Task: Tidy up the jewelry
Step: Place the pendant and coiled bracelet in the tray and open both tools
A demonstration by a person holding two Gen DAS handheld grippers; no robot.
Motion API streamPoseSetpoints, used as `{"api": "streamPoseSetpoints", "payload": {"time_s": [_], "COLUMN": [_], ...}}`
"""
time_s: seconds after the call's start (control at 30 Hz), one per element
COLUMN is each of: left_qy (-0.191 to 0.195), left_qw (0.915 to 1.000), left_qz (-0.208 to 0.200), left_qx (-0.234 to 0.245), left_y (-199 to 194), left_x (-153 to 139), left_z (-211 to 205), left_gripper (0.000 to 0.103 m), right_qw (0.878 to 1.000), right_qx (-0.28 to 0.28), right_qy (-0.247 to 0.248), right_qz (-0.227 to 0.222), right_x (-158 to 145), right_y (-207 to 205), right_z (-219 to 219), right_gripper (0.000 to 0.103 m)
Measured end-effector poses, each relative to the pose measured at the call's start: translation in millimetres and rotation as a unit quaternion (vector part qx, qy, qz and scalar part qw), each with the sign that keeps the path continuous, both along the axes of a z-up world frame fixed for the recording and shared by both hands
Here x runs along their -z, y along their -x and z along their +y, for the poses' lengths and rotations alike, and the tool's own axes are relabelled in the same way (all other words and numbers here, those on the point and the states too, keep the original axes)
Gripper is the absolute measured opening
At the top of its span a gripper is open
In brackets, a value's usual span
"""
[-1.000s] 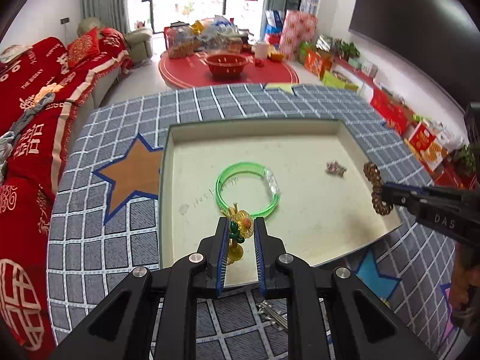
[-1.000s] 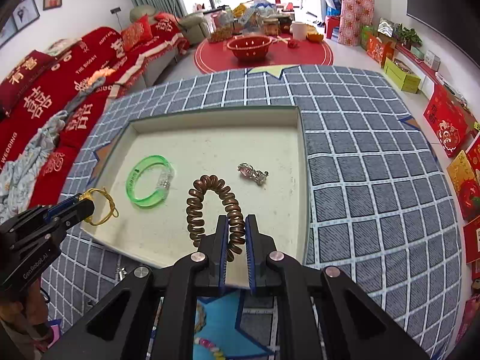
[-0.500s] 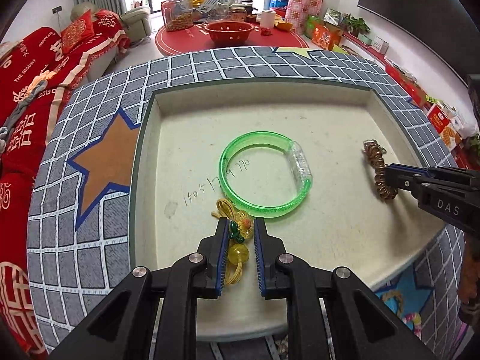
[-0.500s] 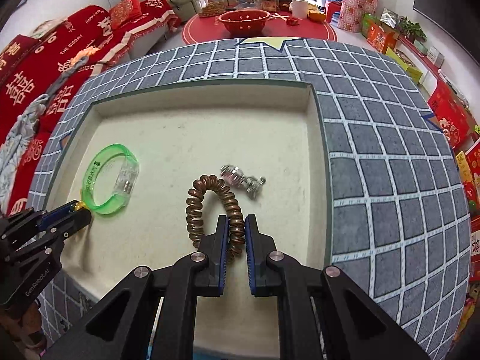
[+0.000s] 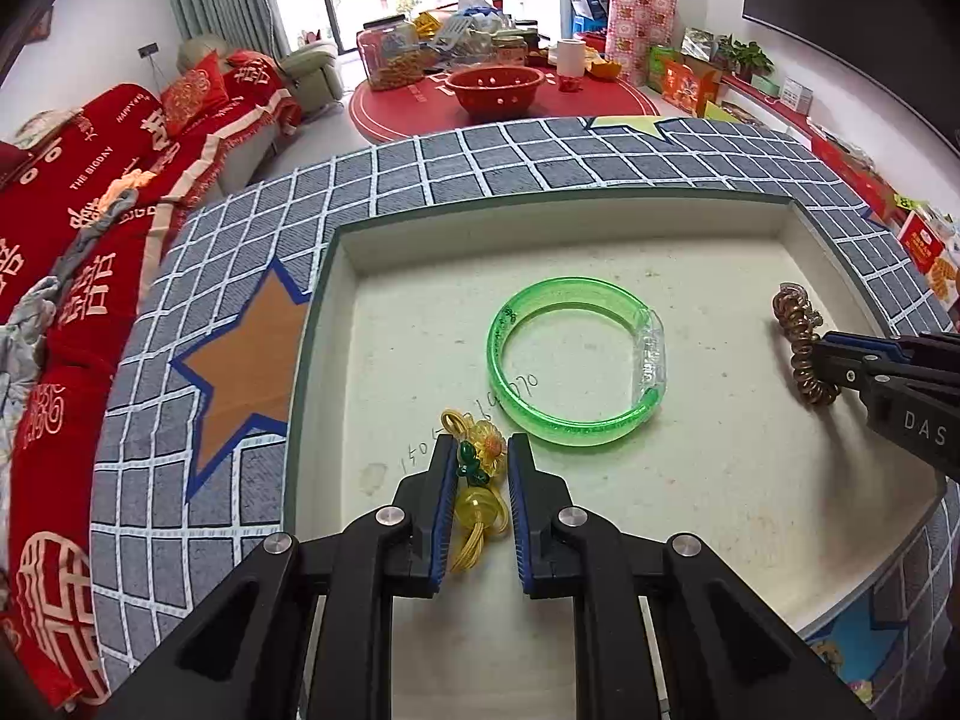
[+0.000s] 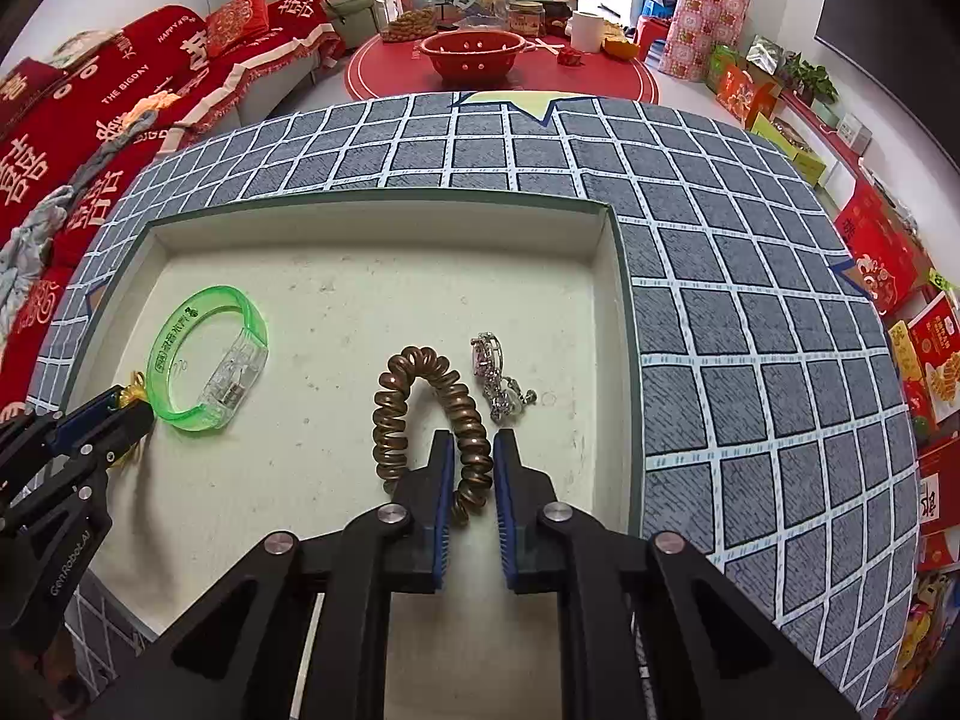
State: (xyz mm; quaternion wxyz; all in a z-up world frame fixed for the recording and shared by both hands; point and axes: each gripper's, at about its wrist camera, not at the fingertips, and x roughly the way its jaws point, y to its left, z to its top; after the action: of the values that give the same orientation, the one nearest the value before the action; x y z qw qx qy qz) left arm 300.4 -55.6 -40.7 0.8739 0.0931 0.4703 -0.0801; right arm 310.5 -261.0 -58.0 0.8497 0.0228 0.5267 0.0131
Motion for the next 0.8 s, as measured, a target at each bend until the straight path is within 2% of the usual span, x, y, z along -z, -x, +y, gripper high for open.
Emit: {"api": "streamPoseSetpoints", "payload": {"time_s": [0.03, 0.1, 0.13, 0.33, 0.43, 0.63, 0.7, 0.73, 0.8], "left_qy": [0.001, 0.003, 0.003, 0.005, 0.01, 0.018, 0.018, 0.018, 0.022], "left_qw": [1.0, 1.0, 0.9999, 0.9998, 0.9997, 0.9993, 0.9991, 0.9984, 0.9968], "left_qz": [-0.001, -0.003, -0.006, -0.011, -0.017, -0.028, -0.033, -0.046, -0.071], "left_qx": [-0.002, -0.007, -0.011, -0.018, -0.015, -0.014, -0.019, -0.028, -0.031], "left_y": [1.5, 4.0, 5.6, 9.4, 12.2, 15.8, 17.4, 20.3, 26.4], "left_x": [-1.0, -3.2, -4.8, -10.2, -14.6, -24.8, -28.5, -32.0, -39.7], "left_z": [0.7, 2.5, 3.5, 4.9, 4.1, 4.4, 4.5, 6.3, 8.1], "left_gripper": [0.03, 0.03, 0.03, 0.03, 0.03, 0.031, 0.077, 0.103, 0.103], "right_qw": [1.0, 1.0, 1.0, 0.999, 0.998, 0.996, 0.996, 0.996, 0.995], "right_qx": [0.003, 0.006, 0.007, 0.012, 0.015, 0.012, 0.015, 0.016, 0.017], "right_qy": [-0.004, -0.014, -0.017, -0.041, -0.052, -0.065, -0.071, -0.074, -0.075], "right_qz": [0.002, 0.0, -0.004, -0.022, -0.034, -0.055, -0.057, -0.057, -0.057], "right_x": [-0.1, -1.3, -3.0, -18.9, -29.2, -47.8, -51.2, -52.1, -53.1], "right_y": [0.7, 2.2, 4.0, 13.3, 19.4, 35.0, 39.3, 40.8, 43.5], "right_z": [-0.6, -1.7, -2.1, -4.8, -5.8, -5.8, -7.2, -7.5, -7.8], "right_gripper": [0.028, 0.057, 0.06, 0.062, 0.067, 0.067, 0.068, 0.068, 0.068]}}
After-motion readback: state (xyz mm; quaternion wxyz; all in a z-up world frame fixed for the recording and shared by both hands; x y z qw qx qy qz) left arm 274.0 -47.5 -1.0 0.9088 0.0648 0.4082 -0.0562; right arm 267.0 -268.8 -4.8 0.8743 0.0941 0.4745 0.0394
